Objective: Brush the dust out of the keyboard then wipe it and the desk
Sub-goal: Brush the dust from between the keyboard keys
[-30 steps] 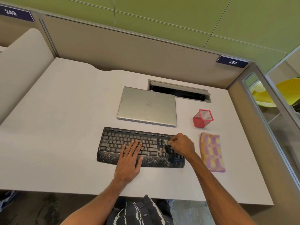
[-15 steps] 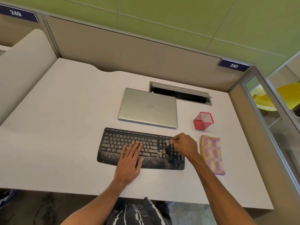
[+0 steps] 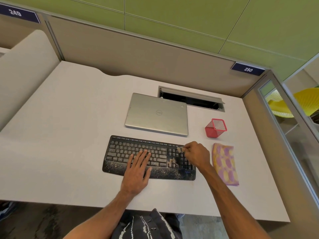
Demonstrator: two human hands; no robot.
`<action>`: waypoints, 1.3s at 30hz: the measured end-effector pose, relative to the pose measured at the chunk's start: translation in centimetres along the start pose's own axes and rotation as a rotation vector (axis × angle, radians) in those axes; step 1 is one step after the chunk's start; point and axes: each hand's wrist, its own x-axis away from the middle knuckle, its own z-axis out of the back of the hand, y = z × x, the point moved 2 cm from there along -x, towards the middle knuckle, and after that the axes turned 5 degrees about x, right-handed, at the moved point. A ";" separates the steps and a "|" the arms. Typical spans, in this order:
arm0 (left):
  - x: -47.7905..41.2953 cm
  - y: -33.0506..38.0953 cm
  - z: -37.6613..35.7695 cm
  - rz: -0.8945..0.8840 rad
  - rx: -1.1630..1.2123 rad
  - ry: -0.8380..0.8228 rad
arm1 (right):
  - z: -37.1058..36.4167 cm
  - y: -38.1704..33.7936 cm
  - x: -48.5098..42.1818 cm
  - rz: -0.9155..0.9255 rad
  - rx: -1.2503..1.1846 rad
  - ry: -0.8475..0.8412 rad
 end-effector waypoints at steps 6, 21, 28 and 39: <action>0.0 0.0 0.1 0.004 0.002 -0.004 | -0.9 -0.2 0.4 0.030 0.017 -0.115; 0.0 0.0 0.3 0.001 0.030 0.006 | -0.5 -1.6 0.2 0.311 0.226 -0.035; 0.1 0.1 0.3 -0.001 0.031 0.011 | -0.5 -0.6 -0.1 0.269 0.254 -0.043; 0.1 0.0 0.3 -0.004 0.033 0.012 | 0.1 -0.4 0.6 0.195 0.145 0.028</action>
